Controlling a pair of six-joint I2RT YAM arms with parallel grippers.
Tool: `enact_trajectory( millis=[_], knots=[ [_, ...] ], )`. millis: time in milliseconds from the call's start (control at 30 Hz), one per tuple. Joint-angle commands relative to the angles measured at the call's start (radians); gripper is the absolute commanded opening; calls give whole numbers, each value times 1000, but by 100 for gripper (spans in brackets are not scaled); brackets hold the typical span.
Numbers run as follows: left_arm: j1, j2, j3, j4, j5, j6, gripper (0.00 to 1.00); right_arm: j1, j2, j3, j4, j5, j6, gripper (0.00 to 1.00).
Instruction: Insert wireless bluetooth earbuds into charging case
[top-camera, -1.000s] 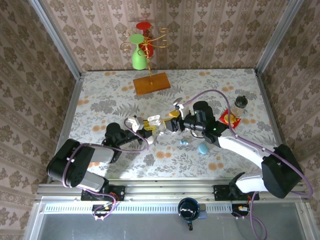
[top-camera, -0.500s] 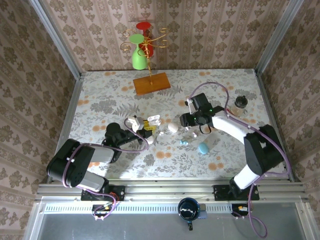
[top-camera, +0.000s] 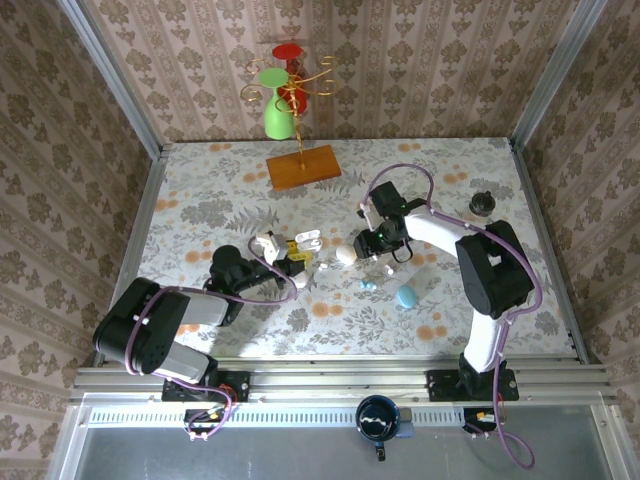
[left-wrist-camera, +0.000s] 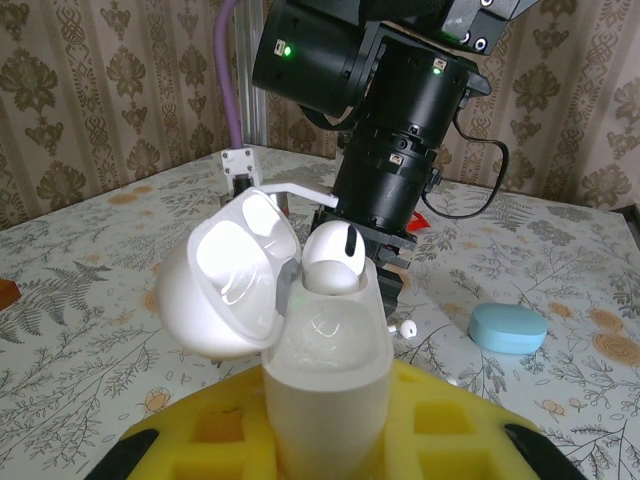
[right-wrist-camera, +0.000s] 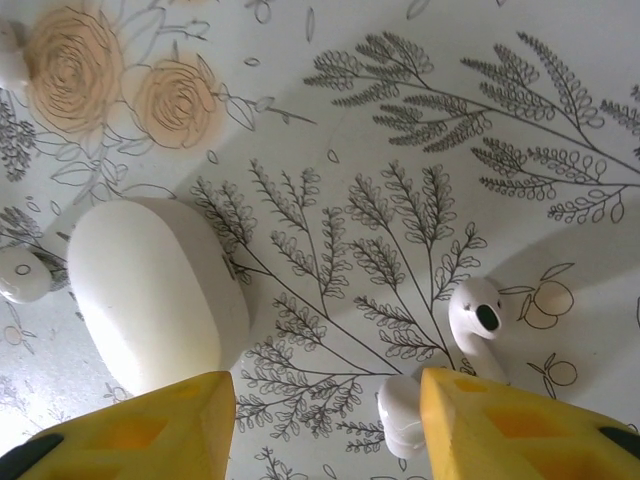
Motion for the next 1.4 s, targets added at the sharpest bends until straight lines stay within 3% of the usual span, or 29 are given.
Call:
enact_trajectory(
  millis=[0,233,467,667,833,967,1267,1367],
  knots=[
    [-4,-2,-7,43,16,18,0,-10,8,-19,-14,-29,-12,53],
    [-4,7,-4,42,22,16,0,-12,-7,-59,-2,-47,10,51],
    [-5,5,-1,43,29,10,0,-13,-45,-93,-15,-45,21,40],
    [-5,5,-1,43,34,7,0,-14,-45,-103,-10,-28,33,24],
    [-5,6,-1,43,30,10,0,-14,-52,-99,-17,4,46,21],
    [-4,4,-3,42,26,12,0,-6,-88,-106,-17,103,66,19],
    [-4,8,-3,42,25,11,0,14,-58,-54,-99,476,90,19],
    [-4,7,-4,42,24,12,0,16,-29,-40,-115,497,90,19]
  ],
)
